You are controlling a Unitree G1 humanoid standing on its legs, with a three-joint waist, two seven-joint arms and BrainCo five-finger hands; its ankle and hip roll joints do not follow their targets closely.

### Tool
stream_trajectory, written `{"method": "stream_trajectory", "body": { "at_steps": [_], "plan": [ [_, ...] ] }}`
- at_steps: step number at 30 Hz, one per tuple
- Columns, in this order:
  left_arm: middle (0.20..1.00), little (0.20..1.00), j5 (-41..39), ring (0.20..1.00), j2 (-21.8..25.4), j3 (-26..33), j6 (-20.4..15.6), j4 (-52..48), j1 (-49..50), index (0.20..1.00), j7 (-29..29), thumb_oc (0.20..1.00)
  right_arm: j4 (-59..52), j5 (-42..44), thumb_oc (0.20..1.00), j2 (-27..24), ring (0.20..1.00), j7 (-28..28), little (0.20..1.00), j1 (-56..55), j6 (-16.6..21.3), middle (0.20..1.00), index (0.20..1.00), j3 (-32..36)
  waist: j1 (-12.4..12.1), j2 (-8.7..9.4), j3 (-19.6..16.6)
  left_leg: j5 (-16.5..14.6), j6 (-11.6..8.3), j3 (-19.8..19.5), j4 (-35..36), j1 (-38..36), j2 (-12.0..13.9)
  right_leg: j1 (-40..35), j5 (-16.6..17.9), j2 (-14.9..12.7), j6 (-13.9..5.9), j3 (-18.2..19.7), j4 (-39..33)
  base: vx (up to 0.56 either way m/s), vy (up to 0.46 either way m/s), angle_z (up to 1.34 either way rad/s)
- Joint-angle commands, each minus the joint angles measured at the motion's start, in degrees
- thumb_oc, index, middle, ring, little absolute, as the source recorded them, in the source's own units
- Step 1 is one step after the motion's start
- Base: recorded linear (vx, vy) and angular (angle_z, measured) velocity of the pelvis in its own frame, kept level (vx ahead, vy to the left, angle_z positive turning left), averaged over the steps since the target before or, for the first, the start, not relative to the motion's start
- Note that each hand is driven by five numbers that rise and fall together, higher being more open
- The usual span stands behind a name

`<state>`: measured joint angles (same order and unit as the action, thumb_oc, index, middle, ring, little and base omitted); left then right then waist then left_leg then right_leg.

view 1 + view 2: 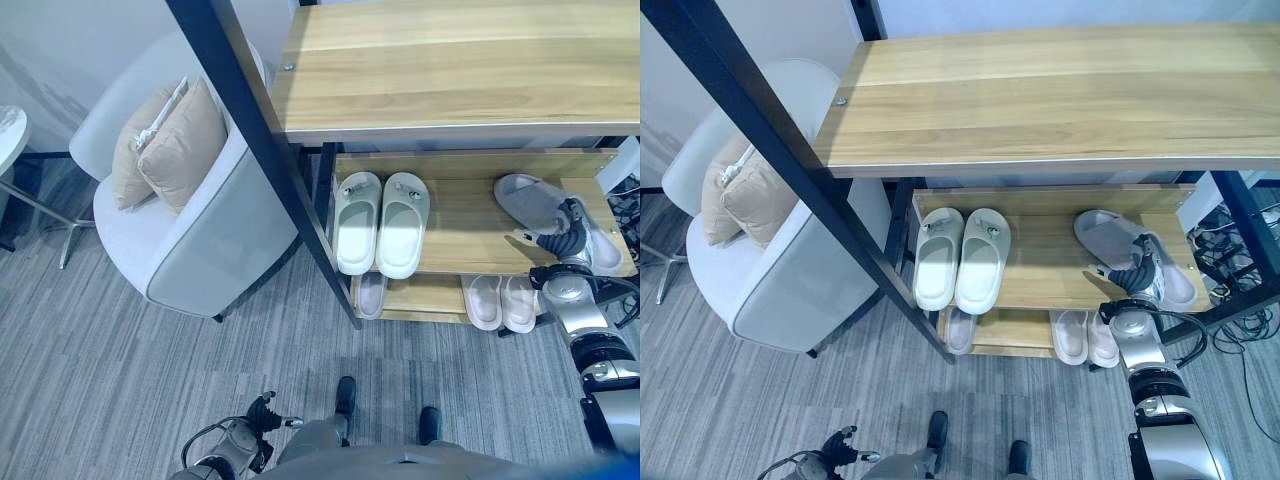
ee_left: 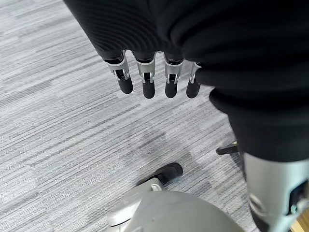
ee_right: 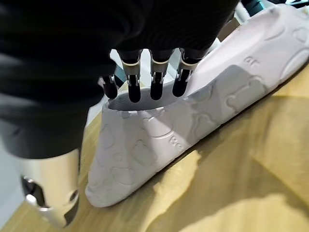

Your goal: Arrange the slippers neatly on the shoe rack.

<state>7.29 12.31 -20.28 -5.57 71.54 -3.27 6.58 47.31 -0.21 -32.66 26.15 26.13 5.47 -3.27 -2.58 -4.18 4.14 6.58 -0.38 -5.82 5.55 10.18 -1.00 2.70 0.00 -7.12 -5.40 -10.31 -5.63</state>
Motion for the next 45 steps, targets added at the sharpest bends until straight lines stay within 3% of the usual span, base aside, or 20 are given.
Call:
{"method": "stream_trajectory", "body": {
  "at_steps": [1,3,4,5,9,18,26,34,45],
  "plan": [
    [1.0,1.0,-2.48,1.0,0.74,-3.01,-0.44,4.33,-3.8,1.0,0.76,1.0,5.45,6.61,1.0,-1.3,1.0,-3.39,1.0,5.34,-0.15,1.0,1.0,-2.57,-0.92,2.5,0.39,-5.28,-2.05,3.34,-0.55,-0.36,0.4,-3.11,-1.57,-3.06,-3.36,-0.71,0.63,0.0,0.0,0.0],
    [1.0,1.0,-3.4,1.0,0.39,-3.32,-0.24,4.47,-4.06,1.0,0.88,1.0,7.23,9.5,1.0,-0.6,1.0,-5.73,1.0,7.29,-0.58,1.0,1.0,-4.88,-0.78,2.78,0.39,-5.26,-2.17,3.42,-0.55,-0.48,0.47,-3.18,-1.62,-2.96,-3.23,-0.72,0.63,0.0,0.0,0.0],
    [1.0,1.0,-3.95,1.0,0.35,-3.24,0.05,4.65,-4.24,1.0,0.95,1.0,8.06,10.66,0.514,0.04,0.514,-7.76,0.514,8.05,-1.13,0.514,0.514,-6.61,-0.6,3.04,0.41,-5.26,-2.22,3.54,-0.55,-0.64,0.54,-3.28,-1.64,-2.87,-3.17,-0.67,0.63,0.03,-0.012,-0.01],
    [1.0,1.0,-4.19,1.0,0.39,-3.27,0.09,4.69,-4.33,1.0,0.97,1.0,8.51,10.75,0.2,0.02,0.2,-8.37,0.2,8.82,-1.49,0.2,0.2,-7.53,-0.52,3.17,0.39,-5.26,-2.26,3.61,-0.55,-0.72,0.58,-3.35,-1.64,-2.86,-3.15,-0.66,0.63,0.0,0.0,0.0],
    [1.0,1.0,-4.6,1.0,0.3,-2.9,0.71,5.1,-4.94,1.0,0.84,1.0,10.32,8.33,0.2,1.73,0.2,-11.06,0.2,10.87,-3.31,0.2,0.2,-12.12,-0.19,3.81,0.48,-5.44,-2.28,3.84,-0.55,-1.15,0.78,-3.68,-1.64,-2.65,-3.03,-0.49,0.63,0.0,0.0,0.0],
    [1.0,1.0,-4.56,1.0,0.22,-1.6,1.53,4.84,-5.52,1.0,1.11,1.0,4.92,4.3,0.2,7.19,0.2,-10.65,0.2,8.09,-4.52,0.2,0.2,-13.37,0.09,4.51,0.45,-6.15,-2.04,4.25,-0.55,-2.48,0.92,-4.61,-2.06,-2.62,-2.84,-0.24,0.63,0.0,0.0,0.0],
    [1.0,1.0,-3.45,1.0,0.08,-0.55,1.77,4.47,-5.73,1.0,2.17,1.0,1.26,0.77,0.2,8.03,0.2,-3.48,0.2,3.19,-4.71,0.2,0.2,-6.92,-0.04,4.57,0.36,-6.63,-1.83,3.87,-0.55,-2.99,0.95,-5.32,-2.58,-2.62,-2.85,-0.8,0.63,0.0,-0.001,0.01],
    [1.0,1.0,-1.9,1.0,-0.32,0.29,1.97,5.04,-5.51,1.0,3.44,1.0,-6.12,-2.4,0.2,8.08,0.2,0.17,0.2,-2.74,-4.31,0.2,0.2,-2.69,0.6,4.46,-0.02,-7.29,-1.79,4.45,-0.55,-4.25,1.09,-6.34,-3.06,-2.63,-2.83,-0.6,0.63,0.0,0.0,0.01],
    [1.0,1.0,-2.37,1.0,-0.88,0.93,2.25,5.5,-5.18,1.0,4.85,1.0,-10.81,2.85,0.2,10.82,0.2,2.86,0.2,-6.06,-0.58,0.2,0.2,1.14,1.56,4.22,-0.89,-7.83,-1.82,5.2,-0.55,-5.68,1.38,-7.17,-3.5,-2.66,-2.7,0.07,0.63,0.0,-0.001,-0.01]
  ]
}}
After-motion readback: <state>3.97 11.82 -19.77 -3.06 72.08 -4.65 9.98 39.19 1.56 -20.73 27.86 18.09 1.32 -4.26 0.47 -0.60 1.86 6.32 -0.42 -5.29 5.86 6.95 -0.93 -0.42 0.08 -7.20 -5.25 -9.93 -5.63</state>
